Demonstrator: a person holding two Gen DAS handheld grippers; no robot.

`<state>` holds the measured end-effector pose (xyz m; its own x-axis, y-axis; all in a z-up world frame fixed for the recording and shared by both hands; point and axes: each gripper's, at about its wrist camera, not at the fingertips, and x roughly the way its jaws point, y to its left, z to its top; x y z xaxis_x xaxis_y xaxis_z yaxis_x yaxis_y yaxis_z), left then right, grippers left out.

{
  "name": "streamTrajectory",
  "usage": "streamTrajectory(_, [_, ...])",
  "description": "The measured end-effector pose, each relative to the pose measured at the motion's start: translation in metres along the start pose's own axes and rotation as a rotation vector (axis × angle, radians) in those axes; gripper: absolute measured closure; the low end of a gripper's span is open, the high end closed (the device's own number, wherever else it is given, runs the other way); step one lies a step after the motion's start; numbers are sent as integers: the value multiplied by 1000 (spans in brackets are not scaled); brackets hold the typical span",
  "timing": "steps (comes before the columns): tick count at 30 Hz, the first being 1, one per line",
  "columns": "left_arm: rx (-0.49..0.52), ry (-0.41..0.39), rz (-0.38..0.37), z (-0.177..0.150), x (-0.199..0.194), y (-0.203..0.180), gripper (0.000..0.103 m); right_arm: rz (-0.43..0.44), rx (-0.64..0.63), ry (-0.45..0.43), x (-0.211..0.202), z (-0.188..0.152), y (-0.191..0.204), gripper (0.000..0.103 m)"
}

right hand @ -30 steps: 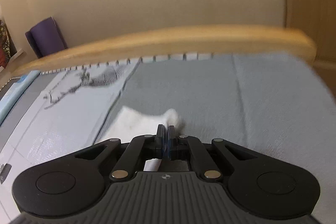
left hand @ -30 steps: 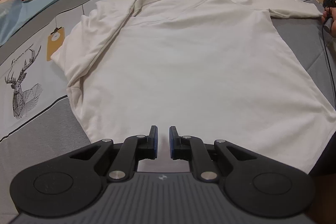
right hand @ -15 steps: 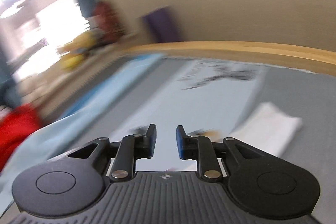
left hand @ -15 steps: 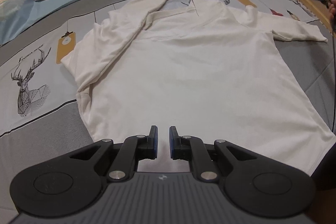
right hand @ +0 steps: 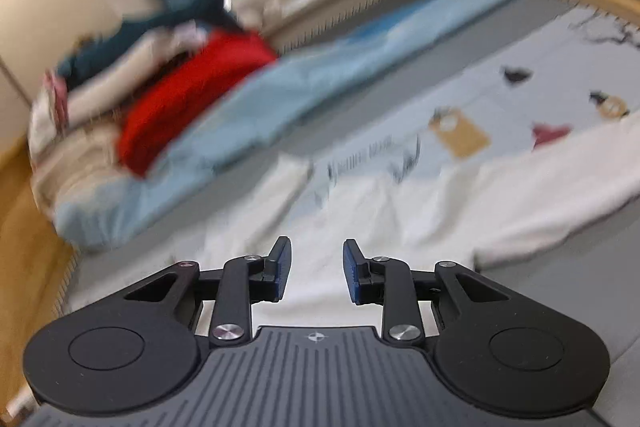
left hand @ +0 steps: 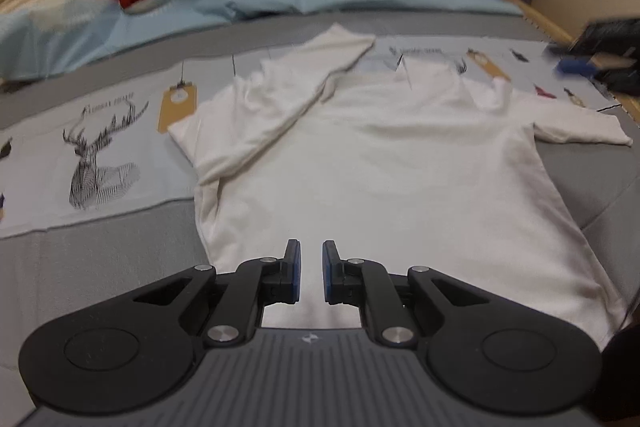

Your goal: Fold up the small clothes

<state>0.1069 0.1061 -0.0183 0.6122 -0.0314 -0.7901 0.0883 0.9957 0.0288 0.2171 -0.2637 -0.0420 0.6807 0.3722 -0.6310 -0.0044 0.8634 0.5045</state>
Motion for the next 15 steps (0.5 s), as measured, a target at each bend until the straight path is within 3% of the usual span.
streamTrajectory(1, [13,-21,2,1,-2,-3,95,-10,15,19,11,-3,-1,95])
streamTrajectory(7, [74,-106,-16,38,15,-27,97,-16,25,45,30,-2,14,94])
streamTrajectory(15, [105,-176,-15,160,131,-75,96,-44,166,86,46,18,-15,94])
